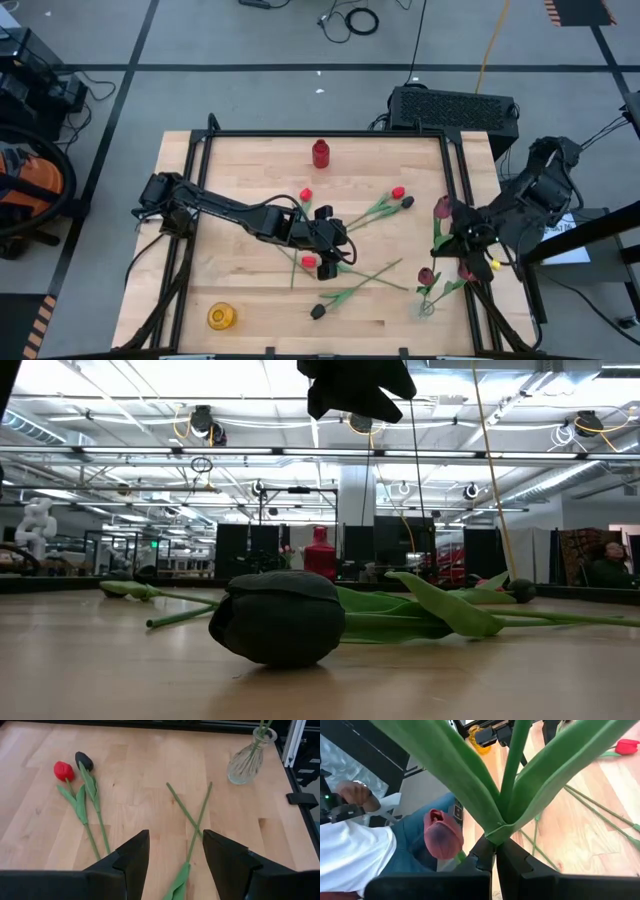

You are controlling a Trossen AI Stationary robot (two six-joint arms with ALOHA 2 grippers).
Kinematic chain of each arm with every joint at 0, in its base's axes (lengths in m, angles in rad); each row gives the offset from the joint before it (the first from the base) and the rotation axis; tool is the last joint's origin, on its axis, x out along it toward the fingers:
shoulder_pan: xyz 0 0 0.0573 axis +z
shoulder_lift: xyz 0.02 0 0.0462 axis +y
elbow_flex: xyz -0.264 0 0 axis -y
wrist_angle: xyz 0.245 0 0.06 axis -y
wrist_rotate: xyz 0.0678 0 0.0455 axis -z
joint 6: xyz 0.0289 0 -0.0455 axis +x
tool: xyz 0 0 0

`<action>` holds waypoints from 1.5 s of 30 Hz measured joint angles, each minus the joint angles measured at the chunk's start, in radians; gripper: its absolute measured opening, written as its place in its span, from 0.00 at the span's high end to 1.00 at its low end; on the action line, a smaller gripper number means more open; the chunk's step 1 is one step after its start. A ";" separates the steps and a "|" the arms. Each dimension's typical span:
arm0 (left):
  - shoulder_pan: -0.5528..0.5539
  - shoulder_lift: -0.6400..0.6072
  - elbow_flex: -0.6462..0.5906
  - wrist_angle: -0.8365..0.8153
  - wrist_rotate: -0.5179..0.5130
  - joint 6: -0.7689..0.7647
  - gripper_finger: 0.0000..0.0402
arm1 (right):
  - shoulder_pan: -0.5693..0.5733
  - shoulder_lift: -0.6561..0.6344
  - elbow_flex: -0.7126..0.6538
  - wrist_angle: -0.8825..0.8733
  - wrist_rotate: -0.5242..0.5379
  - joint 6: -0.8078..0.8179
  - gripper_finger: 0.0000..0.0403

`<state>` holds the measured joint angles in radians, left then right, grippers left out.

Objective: Sort flowers into vase by color
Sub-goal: Put the dark red flower into the transparent vase

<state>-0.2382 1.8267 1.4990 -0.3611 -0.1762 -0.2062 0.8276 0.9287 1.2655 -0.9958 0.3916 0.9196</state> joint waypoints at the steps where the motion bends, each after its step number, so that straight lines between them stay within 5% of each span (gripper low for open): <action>1: 0.000 0.000 0.000 0.000 -0.001 0.000 0.52 | 0.012 0.005 0.000 -0.001 0.016 0.009 1.00; 15: 0.000 0.000 0.000 0.000 -0.004 -0.024 0.52 | 0.166 0.033 -0.144 0.022 0.139 0.177 0.99; 34: 0.000 0.000 0.000 0.002 -0.015 -0.023 0.52 | 0.185 0.071 -0.160 0.027 0.153 0.189 0.98; 45: 0.000 0.000 0.000 0.002 -0.015 -0.023 0.52 | 0.187 0.094 -0.160 -0.006 0.098 0.217 0.76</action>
<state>-0.2382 1.8267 1.4990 -0.3595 -0.1913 -0.2295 1.0143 1.0232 1.1053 -1.0018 0.4898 1.1368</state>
